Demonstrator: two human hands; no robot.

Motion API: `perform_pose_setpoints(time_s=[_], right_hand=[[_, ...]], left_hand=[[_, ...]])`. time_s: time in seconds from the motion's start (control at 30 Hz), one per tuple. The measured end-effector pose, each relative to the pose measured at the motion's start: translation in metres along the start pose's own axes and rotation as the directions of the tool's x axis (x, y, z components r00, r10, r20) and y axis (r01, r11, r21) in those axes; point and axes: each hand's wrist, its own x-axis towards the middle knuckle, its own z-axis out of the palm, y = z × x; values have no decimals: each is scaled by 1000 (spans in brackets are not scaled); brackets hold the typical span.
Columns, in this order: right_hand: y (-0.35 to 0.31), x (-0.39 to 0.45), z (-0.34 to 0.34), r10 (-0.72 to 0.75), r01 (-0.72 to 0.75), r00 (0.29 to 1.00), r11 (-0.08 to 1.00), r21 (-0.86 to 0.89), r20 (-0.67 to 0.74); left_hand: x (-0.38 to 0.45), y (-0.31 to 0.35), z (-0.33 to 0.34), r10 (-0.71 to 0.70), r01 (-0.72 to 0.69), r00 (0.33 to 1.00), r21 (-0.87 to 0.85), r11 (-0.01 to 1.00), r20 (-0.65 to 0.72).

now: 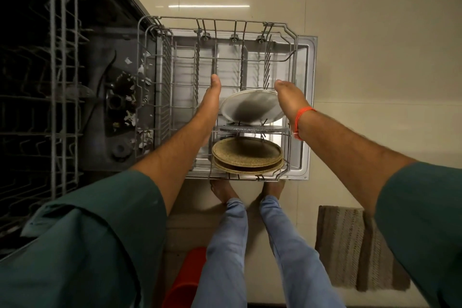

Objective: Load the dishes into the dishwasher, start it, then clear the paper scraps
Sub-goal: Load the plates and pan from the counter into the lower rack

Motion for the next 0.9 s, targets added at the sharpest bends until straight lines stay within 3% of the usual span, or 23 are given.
perform_pose_setpoints(time_s=[0.33,0.63,0.9], right_hand=[[-24,-68,-15,-77,77,995,997,3,61],[-77,-172,-34,-215,220,963,976,-11,161],[-114,-304,-32,-357,378,868,926,5,345]], left_hand=[[-78,12,4,32,-34,999,-120,992,-18],[-196,41,-2,154,-173,984,-250,953,-95],[-340,55,-17,305,-412,906,-439,799,-294]])
